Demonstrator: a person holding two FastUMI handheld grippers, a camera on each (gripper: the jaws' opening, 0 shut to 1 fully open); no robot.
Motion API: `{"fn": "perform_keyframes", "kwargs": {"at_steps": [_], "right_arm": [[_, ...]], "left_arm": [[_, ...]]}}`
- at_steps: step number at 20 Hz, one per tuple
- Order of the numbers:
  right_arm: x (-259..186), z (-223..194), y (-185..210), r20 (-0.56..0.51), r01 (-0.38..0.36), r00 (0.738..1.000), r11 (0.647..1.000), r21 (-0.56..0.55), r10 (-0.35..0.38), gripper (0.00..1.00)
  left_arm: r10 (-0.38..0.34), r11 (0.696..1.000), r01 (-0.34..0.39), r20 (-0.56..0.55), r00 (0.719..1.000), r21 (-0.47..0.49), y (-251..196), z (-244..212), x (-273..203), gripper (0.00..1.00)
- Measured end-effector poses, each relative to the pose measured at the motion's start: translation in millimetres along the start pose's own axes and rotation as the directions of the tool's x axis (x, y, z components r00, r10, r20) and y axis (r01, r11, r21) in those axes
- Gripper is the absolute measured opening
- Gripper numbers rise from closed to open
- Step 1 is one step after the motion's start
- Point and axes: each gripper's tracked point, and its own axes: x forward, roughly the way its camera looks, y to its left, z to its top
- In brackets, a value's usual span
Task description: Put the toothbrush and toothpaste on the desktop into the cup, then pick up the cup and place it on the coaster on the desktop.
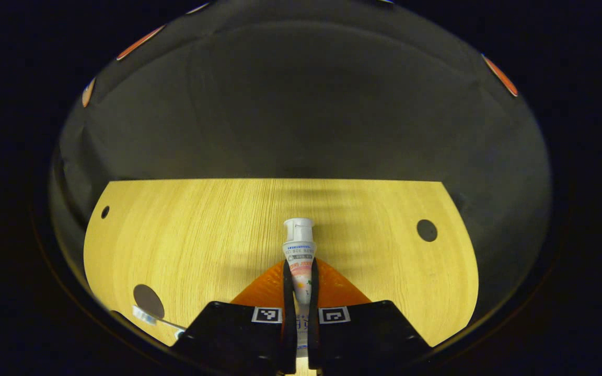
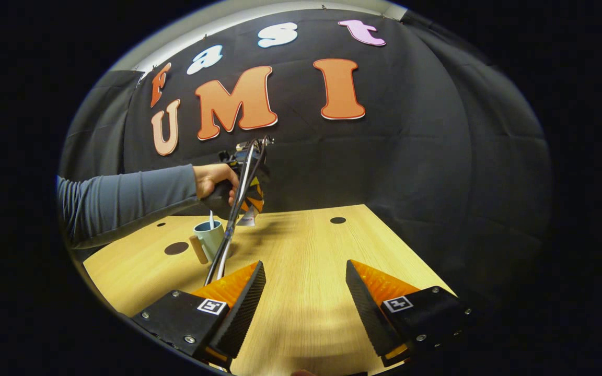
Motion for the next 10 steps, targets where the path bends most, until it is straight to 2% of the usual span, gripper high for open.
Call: {"fn": "perform_keyframes", "kwargs": {"at_steps": [5,7,10], "right_arm": [[-3,2,14,0.005,-0.003,1.000,1.000,-0.002,0.003,0.93],[-3,1,21,0.005,-0.001,1.000,1.000,-0.009,0.001,0.93],[-2,0,29,-0.002,-0.001,1.000,1.000,-0.014,0.001,0.93]], "left_arm": [[-0.087,0.994,0.073,0.200,0.976,0.076,9,34,-66,0.12],[-0.126,0.989,0.098,0.274,0.953,0.114,21,43,-92,0.12],[-0.171,0.982,0.126,0.391,0.904,0.138,26,56,-122,0.11]]}}
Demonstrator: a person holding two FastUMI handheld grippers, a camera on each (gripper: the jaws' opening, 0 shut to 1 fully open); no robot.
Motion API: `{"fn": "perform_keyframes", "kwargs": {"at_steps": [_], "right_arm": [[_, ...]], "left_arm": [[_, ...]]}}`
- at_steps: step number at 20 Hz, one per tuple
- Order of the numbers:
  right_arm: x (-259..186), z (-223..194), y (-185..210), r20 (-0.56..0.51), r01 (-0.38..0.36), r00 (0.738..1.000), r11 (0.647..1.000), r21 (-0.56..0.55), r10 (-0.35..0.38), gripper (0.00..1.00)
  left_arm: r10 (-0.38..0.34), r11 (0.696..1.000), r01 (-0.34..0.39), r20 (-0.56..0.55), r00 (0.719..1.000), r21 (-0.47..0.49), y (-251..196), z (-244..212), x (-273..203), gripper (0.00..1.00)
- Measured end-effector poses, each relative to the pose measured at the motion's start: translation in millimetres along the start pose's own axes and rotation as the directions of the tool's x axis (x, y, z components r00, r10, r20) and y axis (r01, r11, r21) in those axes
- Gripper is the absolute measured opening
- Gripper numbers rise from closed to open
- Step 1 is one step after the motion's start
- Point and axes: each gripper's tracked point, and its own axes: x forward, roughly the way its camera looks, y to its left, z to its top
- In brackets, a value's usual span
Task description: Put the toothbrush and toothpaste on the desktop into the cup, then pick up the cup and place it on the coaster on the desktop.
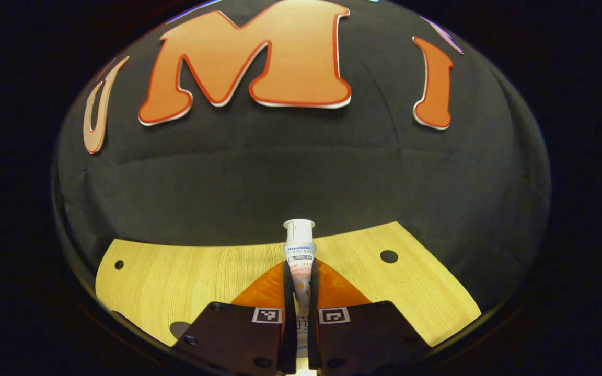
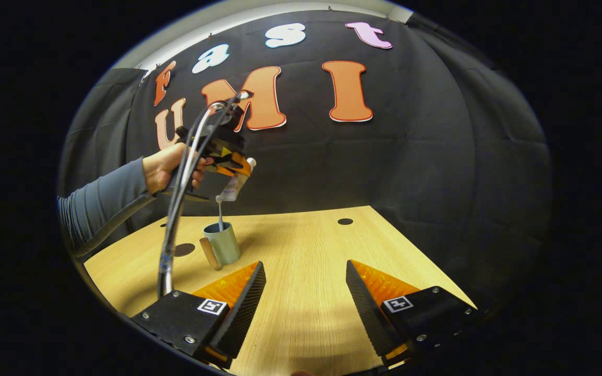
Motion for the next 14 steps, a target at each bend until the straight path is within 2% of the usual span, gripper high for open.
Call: {"fn": "perform_keyframes", "kwargs": {"at_steps": [2,5,9,14], "right_arm": [[2,-2,7,-0.006,-0.006,1.000,1.000,-0.001,0.006,0.93],[1,-6,22,-0.006,-0.024,1.000,0.999,-0.029,0.024,0.93],[5,-14,36,-0.029,-0.040,0.999,0.997,-0.068,0.038,0.93],[8,-21,40,-0.047,-0.044,0.998,0.995,-0.088,0.040,0.93]], "left_arm": [[-0.029,0.999,0.027,0.083,0.996,0.027,1,8,-7,0.11],[-0.062,0.995,0.044,0.223,0.973,0.089,-3,9,-20,0.11],[-0.091,0.996,0.078,0.329,0.940,0.052,5,3,-34,0.11],[-0.083,0.997,0.072,0.433,0.898,0.042,16,-18,-36,0.11]]}}
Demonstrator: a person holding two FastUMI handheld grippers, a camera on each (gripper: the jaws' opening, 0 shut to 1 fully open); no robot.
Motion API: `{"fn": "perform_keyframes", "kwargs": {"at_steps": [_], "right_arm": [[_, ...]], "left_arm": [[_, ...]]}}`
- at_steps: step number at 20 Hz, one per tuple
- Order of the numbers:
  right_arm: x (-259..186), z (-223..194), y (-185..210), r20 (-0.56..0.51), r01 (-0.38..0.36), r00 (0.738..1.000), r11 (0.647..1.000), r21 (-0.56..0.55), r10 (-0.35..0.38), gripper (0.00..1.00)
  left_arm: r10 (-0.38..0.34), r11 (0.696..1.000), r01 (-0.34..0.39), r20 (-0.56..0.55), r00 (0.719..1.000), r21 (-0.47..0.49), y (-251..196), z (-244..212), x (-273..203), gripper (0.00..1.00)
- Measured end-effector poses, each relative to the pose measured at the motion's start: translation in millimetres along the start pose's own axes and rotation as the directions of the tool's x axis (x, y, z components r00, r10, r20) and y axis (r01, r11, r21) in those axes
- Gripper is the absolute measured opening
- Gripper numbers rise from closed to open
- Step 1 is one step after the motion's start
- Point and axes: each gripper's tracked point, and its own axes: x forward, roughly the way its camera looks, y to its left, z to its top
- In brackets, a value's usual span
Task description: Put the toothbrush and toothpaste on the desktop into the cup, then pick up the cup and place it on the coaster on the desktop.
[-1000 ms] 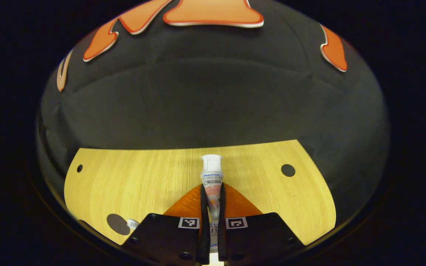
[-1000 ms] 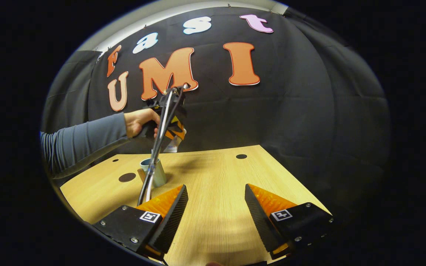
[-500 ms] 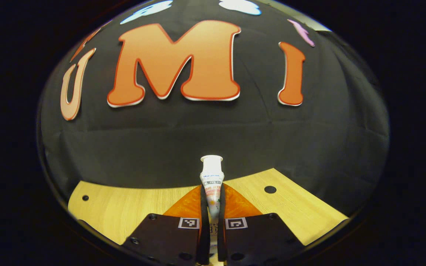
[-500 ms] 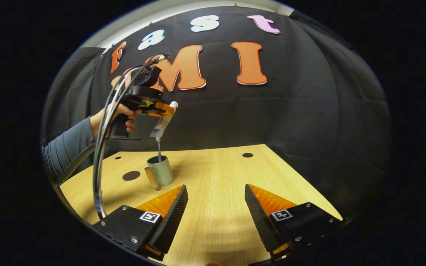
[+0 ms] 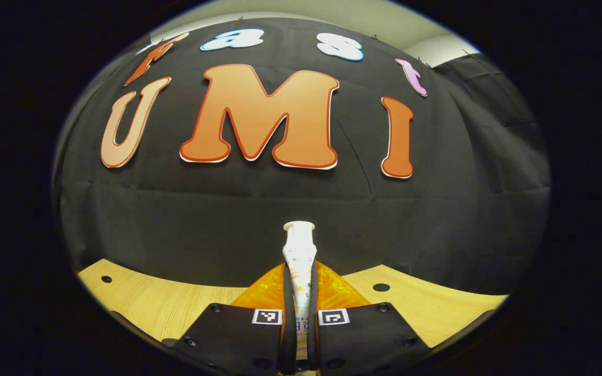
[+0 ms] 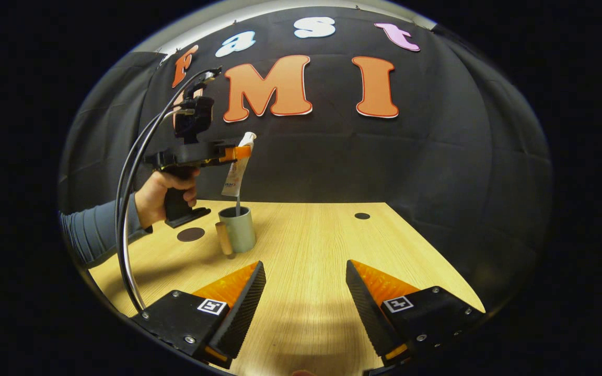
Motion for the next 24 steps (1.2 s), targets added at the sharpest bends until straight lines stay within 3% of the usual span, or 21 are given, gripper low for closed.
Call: {"fn": "perform_keyframes", "kwargs": {"at_steps": [5,9,13,16,18,19,21,24], "right_arm": [[3,-7,1,-0.018,0.000,1.000,1.000,-0.003,0.000,0.93],[6,-9,4,-0.027,-0.004,1.000,1.000,0.001,0.004,0.93],[12,-6,12,-0.032,-0.018,0.999,1.000,0.006,0.018,0.93],[20,2,28,-0.032,-0.043,0.999,0.999,-0.019,0.042,0.93],[27,14,37,-0.031,-0.052,0.998,0.998,-0.040,0.051,0.93],[35,20,45,-0.032,-0.059,0.998,0.997,-0.047,0.057,0.93],[48,28,62,-0.063,-0.079,0.995,0.994,-0.070,0.074,0.93],[64,35,84,-0.124,-0.094,0.989,0.984,-0.152,0.076,0.94]], "left_arm": [[-0.002,1.000,0.001,0.045,0.999,0.019,12,-32,-1,0.12],[-0.004,1.000,0.004,0.015,1.000,0.030,17,-62,-6,0.13],[-0.032,0.999,0.032,-0.005,0.999,0.042,14,-71,-17,0.23],[-0.051,0.998,0.051,-0.009,0.999,0.024,15,-66,-38,0.35],[-0.046,0.999,0.046,0.010,0.999,0.028,24,-50,-55,0.58],[-0.050,0.998,0.050,0.004,0.999,0.032,26,-44,-63,0.65],[-0.039,0.998,0.040,-0.015,0.999,0.054,34,-36,-84,0.69],[-0.018,0.999,0.019,-0.016,1.000,0.045,49,-20,-119,0.84]]}}
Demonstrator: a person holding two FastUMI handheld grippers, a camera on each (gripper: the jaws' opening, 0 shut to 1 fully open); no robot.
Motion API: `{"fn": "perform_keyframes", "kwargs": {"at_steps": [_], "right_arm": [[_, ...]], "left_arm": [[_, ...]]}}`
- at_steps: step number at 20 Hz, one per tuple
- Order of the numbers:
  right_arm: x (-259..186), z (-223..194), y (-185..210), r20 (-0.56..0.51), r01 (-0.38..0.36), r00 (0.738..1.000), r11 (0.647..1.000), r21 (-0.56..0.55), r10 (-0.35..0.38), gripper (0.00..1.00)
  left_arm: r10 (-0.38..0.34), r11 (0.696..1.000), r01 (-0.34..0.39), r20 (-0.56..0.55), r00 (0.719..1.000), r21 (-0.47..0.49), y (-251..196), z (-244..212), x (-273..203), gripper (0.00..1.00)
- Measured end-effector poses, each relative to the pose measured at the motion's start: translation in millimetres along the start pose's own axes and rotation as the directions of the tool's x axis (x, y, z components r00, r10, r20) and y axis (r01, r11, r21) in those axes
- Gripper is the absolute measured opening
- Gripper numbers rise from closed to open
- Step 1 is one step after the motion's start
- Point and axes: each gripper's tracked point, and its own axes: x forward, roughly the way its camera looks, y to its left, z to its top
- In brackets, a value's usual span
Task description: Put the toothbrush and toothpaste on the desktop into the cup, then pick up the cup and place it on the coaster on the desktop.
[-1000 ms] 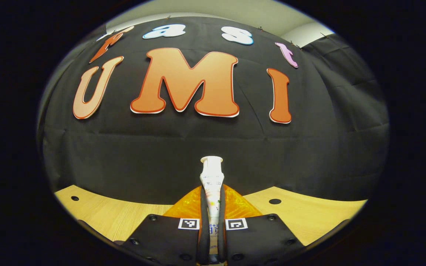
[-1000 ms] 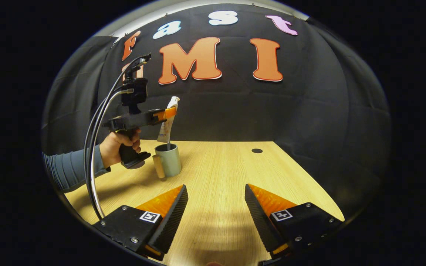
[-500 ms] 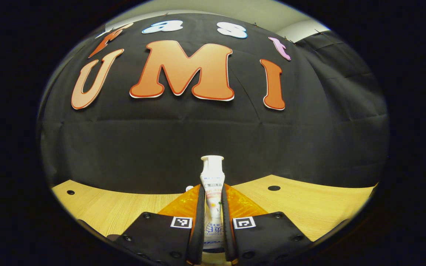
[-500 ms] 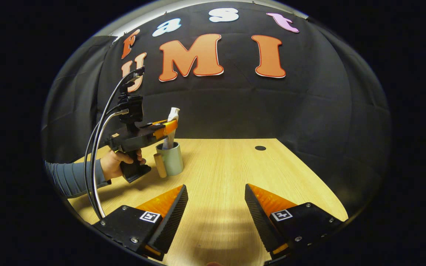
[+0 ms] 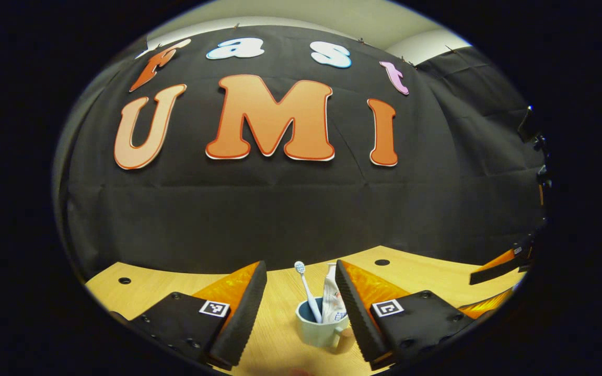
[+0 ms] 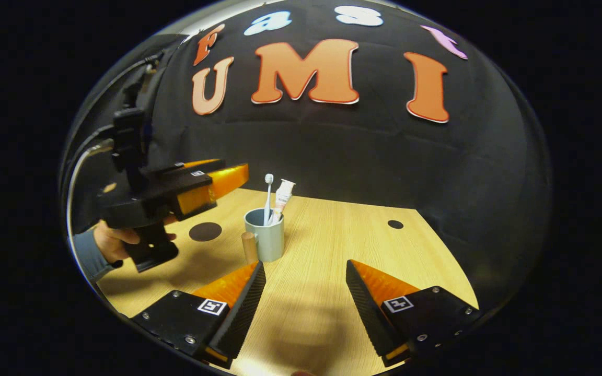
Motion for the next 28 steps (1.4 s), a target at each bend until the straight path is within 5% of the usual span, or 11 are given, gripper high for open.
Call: {"fn": "perform_keyframes", "kwargs": {"at_steps": [4,14,18,22,28], "right_arm": [[27,23,33,-0.056,-0.055,0.997,0.998,-0.009,0.055,0.93],[87,36,70,-0.280,-0.038,0.960,0.998,-0.057,0.020,0.95],[98,23,75,-0.411,-0.035,0.911,0.999,-0.016,0.025,0.93],[108,1,91,-0.566,-0.013,0.819,0.989,0.146,0.094,0.85],[130,-27,86,-0.675,0.076,0.738,0.992,0.096,0.009,0.68]], "left_arm": [[0.059,0.998,-0.059,-0.005,0.998,-0.011,30,9,-49,0.97],[0.211,0.977,-0.211,0.002,0.977,-0.026,130,10,-141,0.97],[0.255,0.967,-0.255,0.011,0.967,-0.023,155,3,-173,0.97],[0.286,0.958,-0.286,0.011,0.958,-0.015,173,-2,-200,0.97],[0.301,0.953,-0.301,-0.020,0.953,-0.035,186,-21,-223,0.97]]}}
